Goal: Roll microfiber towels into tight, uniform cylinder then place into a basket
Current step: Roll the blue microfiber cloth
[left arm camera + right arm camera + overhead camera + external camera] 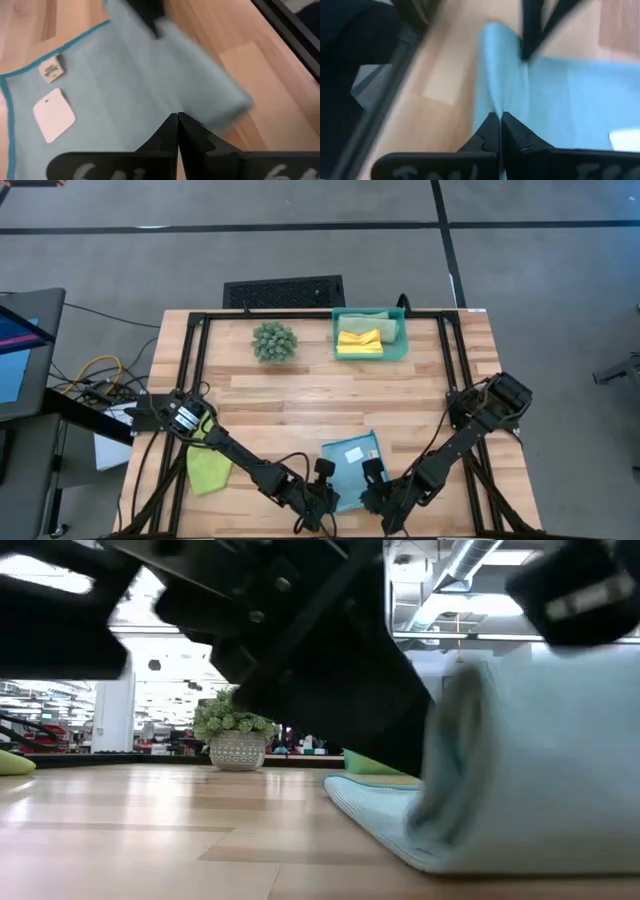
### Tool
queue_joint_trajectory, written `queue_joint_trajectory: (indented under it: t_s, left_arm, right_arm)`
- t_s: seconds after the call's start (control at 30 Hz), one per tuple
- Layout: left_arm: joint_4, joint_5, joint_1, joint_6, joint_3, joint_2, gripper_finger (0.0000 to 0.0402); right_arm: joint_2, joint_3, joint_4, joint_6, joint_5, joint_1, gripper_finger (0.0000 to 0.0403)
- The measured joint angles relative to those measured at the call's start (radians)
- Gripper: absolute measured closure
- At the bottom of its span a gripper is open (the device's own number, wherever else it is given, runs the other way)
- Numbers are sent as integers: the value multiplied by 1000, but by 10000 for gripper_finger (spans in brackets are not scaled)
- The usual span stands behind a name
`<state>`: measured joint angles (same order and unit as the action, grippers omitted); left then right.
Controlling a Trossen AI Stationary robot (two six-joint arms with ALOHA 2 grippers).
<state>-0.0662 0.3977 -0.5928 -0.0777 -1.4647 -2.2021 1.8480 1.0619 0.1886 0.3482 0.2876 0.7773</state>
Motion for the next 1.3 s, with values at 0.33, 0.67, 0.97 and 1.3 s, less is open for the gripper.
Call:
queue_joint_trajectory:
  t_s: [0.33, 0.67, 0.97, 1.3]
  left_arm:
    - [-11, 55, -31, 70, 0, 0, 402]
    - [-13, 14, -24, 37, 0, 0, 401]
    - [-11, -62, -25, 34, 0, 0, 402]
    - [-75, -60, -38, 24, 0, 7, 401]
  right_arm:
    - [-5, -21, -15, 28, -38, -21, 382]
    - [-65, -22, -21, 28, -54, -19, 376]
    - [-68, -29, 19, 44, -77, -84, 375]
    - [-68, -124, -99, 63, -141, -155, 380]
